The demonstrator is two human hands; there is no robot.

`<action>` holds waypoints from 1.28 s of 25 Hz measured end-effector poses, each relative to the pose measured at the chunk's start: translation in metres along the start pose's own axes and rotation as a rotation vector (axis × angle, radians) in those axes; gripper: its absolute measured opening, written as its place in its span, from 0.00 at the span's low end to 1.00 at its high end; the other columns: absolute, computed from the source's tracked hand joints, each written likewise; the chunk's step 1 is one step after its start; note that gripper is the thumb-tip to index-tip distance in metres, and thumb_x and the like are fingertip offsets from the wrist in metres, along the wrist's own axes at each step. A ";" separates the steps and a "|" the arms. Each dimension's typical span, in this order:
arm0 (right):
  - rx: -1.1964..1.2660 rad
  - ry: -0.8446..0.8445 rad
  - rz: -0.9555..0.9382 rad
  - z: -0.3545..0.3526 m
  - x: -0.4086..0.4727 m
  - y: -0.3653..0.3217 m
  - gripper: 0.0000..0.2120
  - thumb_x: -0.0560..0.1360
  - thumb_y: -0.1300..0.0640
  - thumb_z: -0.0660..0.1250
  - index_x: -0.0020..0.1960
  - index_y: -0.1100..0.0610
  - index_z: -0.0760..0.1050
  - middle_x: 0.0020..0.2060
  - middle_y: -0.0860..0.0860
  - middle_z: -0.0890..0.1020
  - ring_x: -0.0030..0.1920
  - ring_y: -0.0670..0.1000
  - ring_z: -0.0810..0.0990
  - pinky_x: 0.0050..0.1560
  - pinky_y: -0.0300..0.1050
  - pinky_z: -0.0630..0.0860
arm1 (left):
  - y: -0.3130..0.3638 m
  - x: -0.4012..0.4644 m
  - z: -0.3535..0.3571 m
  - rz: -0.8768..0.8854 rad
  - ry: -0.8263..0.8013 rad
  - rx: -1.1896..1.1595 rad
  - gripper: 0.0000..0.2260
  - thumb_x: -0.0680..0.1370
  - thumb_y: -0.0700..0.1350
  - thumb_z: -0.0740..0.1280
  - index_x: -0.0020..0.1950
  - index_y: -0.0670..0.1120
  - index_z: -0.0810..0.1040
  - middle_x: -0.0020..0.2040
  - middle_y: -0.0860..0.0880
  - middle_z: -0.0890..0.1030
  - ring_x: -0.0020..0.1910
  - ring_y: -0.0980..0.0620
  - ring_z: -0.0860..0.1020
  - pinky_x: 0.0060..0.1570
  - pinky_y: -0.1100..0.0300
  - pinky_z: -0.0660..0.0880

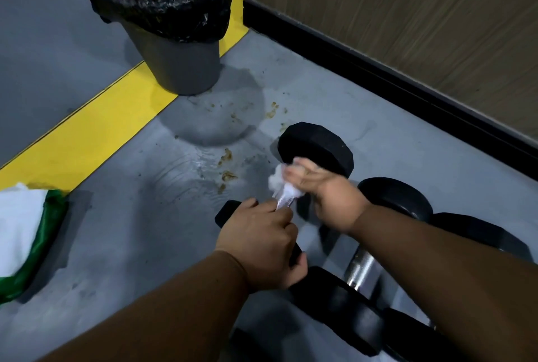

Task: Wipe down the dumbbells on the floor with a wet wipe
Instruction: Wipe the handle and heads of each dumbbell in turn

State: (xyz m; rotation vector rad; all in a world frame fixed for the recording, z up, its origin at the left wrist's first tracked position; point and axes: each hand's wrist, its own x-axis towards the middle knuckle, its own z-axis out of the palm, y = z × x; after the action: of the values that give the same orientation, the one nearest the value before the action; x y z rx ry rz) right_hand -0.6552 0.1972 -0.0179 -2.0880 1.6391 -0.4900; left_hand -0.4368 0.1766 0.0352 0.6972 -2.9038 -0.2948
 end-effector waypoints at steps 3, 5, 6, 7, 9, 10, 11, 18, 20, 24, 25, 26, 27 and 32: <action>0.094 0.028 0.180 0.014 0.001 -0.022 0.36 0.69 0.73 0.60 0.76 0.56 0.70 0.78 0.47 0.64 0.81 0.50 0.53 0.80 0.50 0.58 | 0.000 0.000 0.002 0.013 0.005 0.013 0.15 0.65 0.59 0.69 0.31 0.48 0.78 0.32 0.50 0.72 0.33 0.46 0.72 0.39 0.57 0.56; 0.140 -0.039 0.090 0.034 -0.011 -0.041 0.32 0.74 0.69 0.65 0.76 0.53 0.70 0.79 0.47 0.62 0.82 0.51 0.51 0.80 0.48 0.57 | 0.001 0.000 0.001 0.016 0.014 0.021 0.15 0.64 0.60 0.69 0.33 0.48 0.80 0.34 0.51 0.76 0.36 0.47 0.75 0.40 0.57 0.59; 0.149 -0.067 0.013 0.037 -0.016 -0.043 0.29 0.76 0.66 0.65 0.75 0.52 0.70 0.78 0.46 0.65 0.82 0.51 0.52 0.80 0.47 0.58 | 0.000 0.001 0.001 0.016 0.024 0.019 0.15 0.64 0.60 0.70 0.33 0.48 0.81 0.34 0.51 0.77 0.37 0.47 0.76 0.41 0.57 0.59; 0.135 -0.103 -0.052 0.033 -0.017 -0.042 0.28 0.76 0.65 0.61 0.75 0.52 0.71 0.77 0.44 0.66 0.82 0.50 0.53 0.79 0.46 0.59 | 0.000 0.001 0.000 0.012 0.031 0.015 0.15 0.64 0.60 0.70 0.33 0.48 0.81 0.35 0.51 0.77 0.38 0.47 0.76 0.41 0.57 0.58; 0.107 -0.173 -0.058 0.014 -0.007 -0.027 0.34 0.70 0.67 0.54 0.74 0.53 0.72 0.77 0.44 0.67 0.81 0.49 0.55 0.79 0.45 0.58 | 0.000 0.000 0.000 0.010 0.048 0.009 0.15 0.64 0.58 0.70 0.31 0.47 0.80 0.33 0.51 0.76 0.35 0.47 0.74 0.41 0.57 0.55; 0.092 -0.176 -0.010 0.003 -0.001 -0.020 0.37 0.67 0.67 0.53 0.74 0.54 0.73 0.77 0.45 0.68 0.81 0.48 0.56 0.79 0.46 0.58 | 0.000 0.000 0.001 0.013 0.051 0.007 0.14 0.64 0.58 0.70 0.30 0.47 0.79 0.32 0.50 0.74 0.34 0.47 0.73 0.41 0.58 0.55; 0.084 -0.133 0.066 -0.004 0.004 -0.014 0.38 0.65 0.67 0.52 0.74 0.55 0.73 0.76 0.45 0.68 0.80 0.47 0.57 0.79 0.47 0.59 | -0.001 -0.001 0.002 0.015 0.049 0.003 0.15 0.65 0.58 0.70 0.30 0.47 0.78 0.31 0.50 0.72 0.32 0.47 0.71 0.40 0.58 0.55; 0.094 -0.084 0.037 0.027 -0.016 -0.042 0.31 0.73 0.65 0.61 0.76 0.54 0.70 0.78 0.45 0.65 0.82 0.50 0.51 0.80 0.44 0.57 | -0.003 -0.001 0.007 0.017 0.080 0.002 0.14 0.66 0.58 0.70 0.32 0.47 0.80 0.33 0.50 0.75 0.35 0.47 0.74 0.40 0.57 0.59; 0.087 -0.116 -0.061 0.025 -0.019 -0.039 0.32 0.72 0.69 0.64 0.74 0.53 0.72 0.78 0.44 0.67 0.82 0.50 0.52 0.79 0.46 0.60 | -0.002 -0.001 0.007 0.022 0.089 -0.020 0.14 0.66 0.57 0.70 0.33 0.46 0.80 0.35 0.50 0.77 0.36 0.45 0.76 0.40 0.57 0.65; 0.036 -0.192 -0.034 -0.004 0.000 -0.012 0.39 0.67 0.70 0.55 0.77 0.53 0.68 0.79 0.46 0.64 0.81 0.50 0.55 0.79 0.42 0.56 | -0.002 -0.001 0.006 0.013 0.075 0.007 0.14 0.66 0.57 0.70 0.31 0.47 0.78 0.32 0.49 0.75 0.33 0.46 0.73 0.39 0.57 0.59; 0.042 -0.133 0.033 -0.008 0.004 -0.006 0.38 0.66 0.68 0.53 0.76 0.55 0.70 0.78 0.48 0.65 0.81 0.51 0.56 0.79 0.39 0.54 | -0.002 -0.001 0.007 0.010 0.071 0.011 0.14 0.66 0.57 0.70 0.31 0.47 0.78 0.32 0.49 0.73 0.32 0.45 0.72 0.39 0.57 0.57; 0.047 -0.081 0.104 -0.008 0.005 -0.004 0.37 0.67 0.68 0.53 0.76 0.57 0.70 0.78 0.49 0.66 0.81 0.51 0.56 0.79 0.40 0.54 | -0.001 -0.002 0.008 0.005 0.069 0.012 0.14 0.66 0.57 0.69 0.31 0.47 0.77 0.32 0.49 0.73 0.32 0.45 0.72 0.40 0.57 0.56; 0.053 -0.049 0.154 -0.004 0.004 -0.008 0.36 0.68 0.69 0.54 0.76 0.57 0.70 0.78 0.49 0.66 0.81 0.50 0.55 0.80 0.42 0.54 | -0.002 -0.001 0.008 0.002 0.070 0.015 0.14 0.66 0.57 0.69 0.31 0.47 0.77 0.32 0.49 0.72 0.32 0.45 0.72 0.40 0.57 0.55; 0.083 -0.065 -0.064 0.033 -0.020 -0.040 0.30 0.74 0.66 0.64 0.75 0.54 0.70 0.78 0.47 0.67 0.82 0.50 0.51 0.79 0.44 0.59 | 0.001 -0.001 0.007 0.012 0.110 -0.006 0.12 0.66 0.56 0.70 0.33 0.47 0.79 0.34 0.49 0.76 0.37 0.44 0.76 0.39 0.57 0.61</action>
State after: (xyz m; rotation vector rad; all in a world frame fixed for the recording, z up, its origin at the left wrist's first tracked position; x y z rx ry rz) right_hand -0.6098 0.2290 -0.0241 -2.0785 1.4945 -0.4966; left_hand -0.4377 0.1786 0.0283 0.6724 -2.8009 -0.2560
